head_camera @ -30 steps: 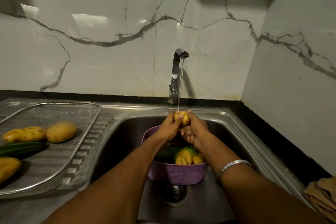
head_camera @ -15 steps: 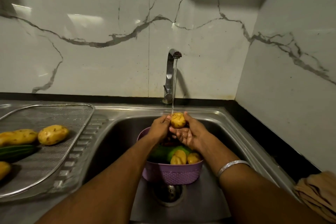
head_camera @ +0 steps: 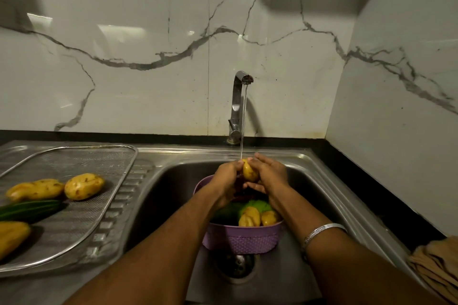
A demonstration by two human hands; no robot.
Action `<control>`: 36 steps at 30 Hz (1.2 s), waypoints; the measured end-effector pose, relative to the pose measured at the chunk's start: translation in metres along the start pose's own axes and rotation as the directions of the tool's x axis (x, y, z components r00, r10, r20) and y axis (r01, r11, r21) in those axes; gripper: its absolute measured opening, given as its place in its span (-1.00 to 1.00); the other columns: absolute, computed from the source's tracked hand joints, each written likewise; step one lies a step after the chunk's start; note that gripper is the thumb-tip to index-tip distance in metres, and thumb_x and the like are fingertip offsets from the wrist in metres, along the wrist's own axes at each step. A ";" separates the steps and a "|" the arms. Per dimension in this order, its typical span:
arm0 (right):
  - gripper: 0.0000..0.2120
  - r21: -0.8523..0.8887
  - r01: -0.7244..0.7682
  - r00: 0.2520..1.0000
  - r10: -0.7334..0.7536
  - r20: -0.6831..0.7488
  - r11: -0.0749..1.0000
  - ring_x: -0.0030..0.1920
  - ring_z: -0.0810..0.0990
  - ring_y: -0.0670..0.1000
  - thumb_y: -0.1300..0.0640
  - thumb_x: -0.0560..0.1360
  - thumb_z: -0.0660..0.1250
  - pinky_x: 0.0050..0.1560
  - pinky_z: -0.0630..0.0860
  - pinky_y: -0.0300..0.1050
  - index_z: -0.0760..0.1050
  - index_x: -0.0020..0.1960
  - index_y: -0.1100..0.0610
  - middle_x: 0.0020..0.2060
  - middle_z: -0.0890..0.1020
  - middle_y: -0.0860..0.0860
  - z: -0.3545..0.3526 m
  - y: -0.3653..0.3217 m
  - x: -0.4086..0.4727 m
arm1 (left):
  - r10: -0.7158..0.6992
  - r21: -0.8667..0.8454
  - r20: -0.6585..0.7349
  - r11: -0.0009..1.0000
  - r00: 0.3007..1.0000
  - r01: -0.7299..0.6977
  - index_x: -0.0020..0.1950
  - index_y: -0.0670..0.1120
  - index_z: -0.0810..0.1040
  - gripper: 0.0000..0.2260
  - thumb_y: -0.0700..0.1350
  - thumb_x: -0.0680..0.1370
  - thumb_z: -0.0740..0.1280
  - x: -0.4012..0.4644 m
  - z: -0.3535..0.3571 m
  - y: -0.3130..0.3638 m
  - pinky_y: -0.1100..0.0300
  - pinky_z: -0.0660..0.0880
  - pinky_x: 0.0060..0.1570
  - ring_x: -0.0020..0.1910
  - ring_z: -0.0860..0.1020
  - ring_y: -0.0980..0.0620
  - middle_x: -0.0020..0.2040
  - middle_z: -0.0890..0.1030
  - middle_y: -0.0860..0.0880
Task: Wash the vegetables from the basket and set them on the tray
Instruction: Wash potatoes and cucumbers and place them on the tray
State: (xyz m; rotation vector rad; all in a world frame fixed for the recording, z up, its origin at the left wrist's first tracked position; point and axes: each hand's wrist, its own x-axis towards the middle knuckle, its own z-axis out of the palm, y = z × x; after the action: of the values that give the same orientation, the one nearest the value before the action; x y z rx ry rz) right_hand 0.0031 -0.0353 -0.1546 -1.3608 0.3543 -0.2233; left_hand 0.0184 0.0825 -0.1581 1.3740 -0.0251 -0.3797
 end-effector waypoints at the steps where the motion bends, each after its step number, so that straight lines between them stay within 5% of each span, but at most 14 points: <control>1: -0.75 -0.036 0.028 1.000 -0.028 0.004 0.999 -0.13 0.75 0.06 0.15 0.52 0.49 -0.12 0.72 0.07 0.65 0.19 0.01 -0.05 0.73 0.09 0.001 0.001 0.000 | 0.004 0.006 0.007 1.000 1.000 -0.004 0.21 -0.05 0.63 -0.71 -0.05 0.70 0.13 0.000 0.001 0.000 0.10 0.53 -0.12 -0.06 0.57 -0.09 0.00 0.68 -0.15; 3: -0.82 -0.105 0.080 0.997 -0.078 0.025 0.991 -0.20 0.75 0.01 0.12 0.50 0.52 -0.06 0.71 0.14 0.69 0.10 0.01 -0.11 0.74 0.05 0.000 0.004 0.000 | 0.008 0.000 0.024 1.000 1.000 -0.008 0.22 -0.04 0.63 -0.70 -0.07 0.70 0.11 0.000 0.002 -0.004 0.05 0.53 -0.05 -0.07 0.56 -0.10 -0.04 0.67 -0.16; 8: -0.80 -0.122 0.084 0.995 -0.077 0.067 0.989 0.04 0.70 0.13 0.16 0.52 0.50 -0.08 0.71 0.11 0.70 0.14 0.04 0.08 0.70 0.09 0.007 0.006 0.001 | 0.044 0.019 -0.014 0.999 0.999 -0.044 0.15 -0.01 0.65 -0.68 -0.14 0.68 0.09 -0.001 -0.007 -0.003 -0.11 0.61 0.05 -0.03 0.64 -0.15 0.03 0.70 -0.21; 14: -0.87 -0.213 0.085 0.995 -0.072 0.065 0.973 0.04 0.69 0.11 0.20 0.55 0.45 -0.14 0.72 0.01 0.68 0.00 -0.02 0.07 0.69 0.07 0.006 0.004 0.003 | 0.062 0.041 -0.061 0.997 0.996 -0.060 0.16 -0.05 0.63 -0.65 -0.24 0.68 0.05 -0.007 -0.009 0.003 0.12 0.64 -0.31 -0.14 0.64 -0.07 -0.07 0.66 -0.14; 19: -0.87 -0.377 0.177 0.983 -0.180 0.027 0.909 -0.05 0.68 0.04 0.08 0.44 0.58 -0.25 0.71 0.01 0.68 -0.04 0.01 -0.05 0.69 0.01 0.007 0.006 0.005 | 0.044 0.095 -0.049 0.995 0.998 -0.040 0.11 -0.03 0.67 -0.65 -0.22 0.66 0.08 -0.007 -0.005 0.001 -0.19 0.64 0.02 -0.10 0.66 -0.17 -0.06 0.70 -0.18; 24: -0.86 -0.324 0.058 0.995 -0.027 0.098 0.944 -0.02 0.72 0.18 0.20 0.54 0.47 -0.34 0.68 -0.10 0.68 0.08 0.06 0.04 0.69 0.12 0.006 0.001 0.002 | 0.066 0.117 -0.142 0.992 0.988 -0.050 0.06 -0.08 0.63 -0.70 -0.26 0.65 0.10 -0.006 -0.007 0.002 0.03 0.63 -0.19 -0.16 0.63 -0.11 -0.11 0.66 -0.16; 30: -0.86 -0.237 -0.047 0.994 0.070 0.087 0.970 -0.23 0.74 0.18 0.10 0.53 0.49 -0.31 0.69 -0.01 0.69 0.05 0.11 -0.11 0.72 0.21 0.005 0.000 0.001 | 0.190 0.247 -0.215 0.960 0.958 -0.135 0.15 -0.11 0.66 -0.75 -0.04 0.70 0.22 0.003 -0.007 -0.003 -0.09 0.63 0.08 0.03 0.66 -0.14 0.03 0.69 -0.16; 36: -0.80 -0.209 -0.060 0.996 0.073 0.056 0.976 -0.13 0.74 0.23 0.01 0.54 0.47 -0.33 0.69 0.01 0.67 0.11 0.09 -0.03 0.70 0.19 0.015 -0.001 -0.002 | 0.309 0.368 -0.183 0.902 0.933 -0.226 0.22 -0.09 0.63 -0.74 -0.04 0.70 0.20 0.008 -0.008 -0.005 -0.05 0.57 0.20 0.10 0.62 -0.05 0.10 0.68 -0.09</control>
State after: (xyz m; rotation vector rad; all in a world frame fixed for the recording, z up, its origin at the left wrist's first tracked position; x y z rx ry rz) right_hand 0.0068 -0.0211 -0.1512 -1.5551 0.3774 -0.0885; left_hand 0.0264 0.0874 -0.1664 1.7281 -0.0866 0.0304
